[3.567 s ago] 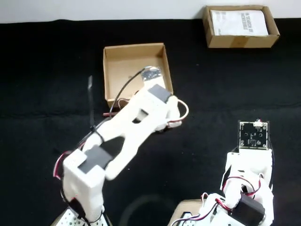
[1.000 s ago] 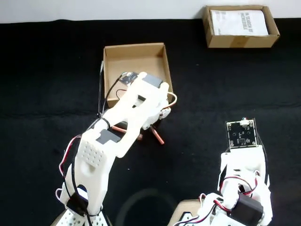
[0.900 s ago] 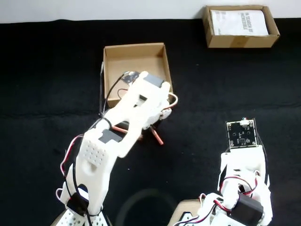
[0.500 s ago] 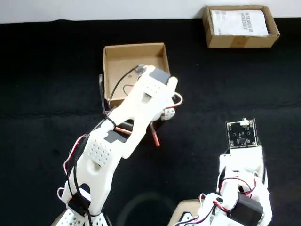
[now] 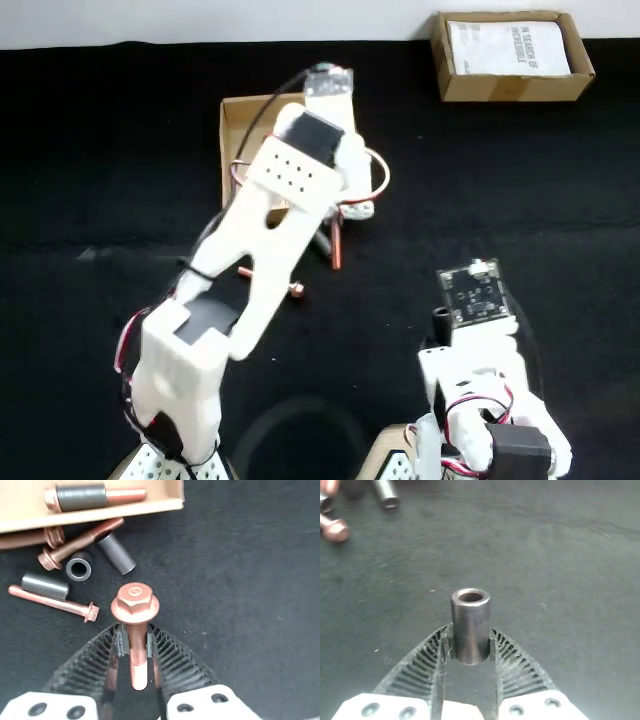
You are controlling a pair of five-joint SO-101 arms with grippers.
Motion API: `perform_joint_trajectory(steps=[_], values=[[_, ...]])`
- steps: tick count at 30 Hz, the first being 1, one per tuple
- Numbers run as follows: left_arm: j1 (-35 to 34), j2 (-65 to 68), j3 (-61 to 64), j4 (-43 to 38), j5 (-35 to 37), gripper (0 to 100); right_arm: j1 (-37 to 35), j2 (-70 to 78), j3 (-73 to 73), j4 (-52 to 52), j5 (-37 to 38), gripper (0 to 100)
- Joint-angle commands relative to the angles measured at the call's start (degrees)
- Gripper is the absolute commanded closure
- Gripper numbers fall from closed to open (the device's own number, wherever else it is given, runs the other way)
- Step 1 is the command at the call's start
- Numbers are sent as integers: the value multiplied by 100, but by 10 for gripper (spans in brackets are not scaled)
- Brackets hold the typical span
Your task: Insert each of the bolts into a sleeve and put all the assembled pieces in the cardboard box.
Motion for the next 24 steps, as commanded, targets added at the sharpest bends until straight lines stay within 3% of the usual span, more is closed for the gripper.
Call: perform_joint_trajectory(steps=[1,4,14,21,24], values=[[40,-980,-48,35,-264,992,-523,-22,-277,22,-44,991],[75,-1657,400,35,-475,991,-752,-22,-303,4,-141,991],[470,-4119,2264,-9,-1029,991,-796,-22,-1297,277,-1837,991],[892,-5367,3152,-9,-1029,991,-1842,-84,-1938,927,-2629,991],[866,-5798,3547,-9,-1037,991,-1877,-435,-1947,919,-2787,991]])
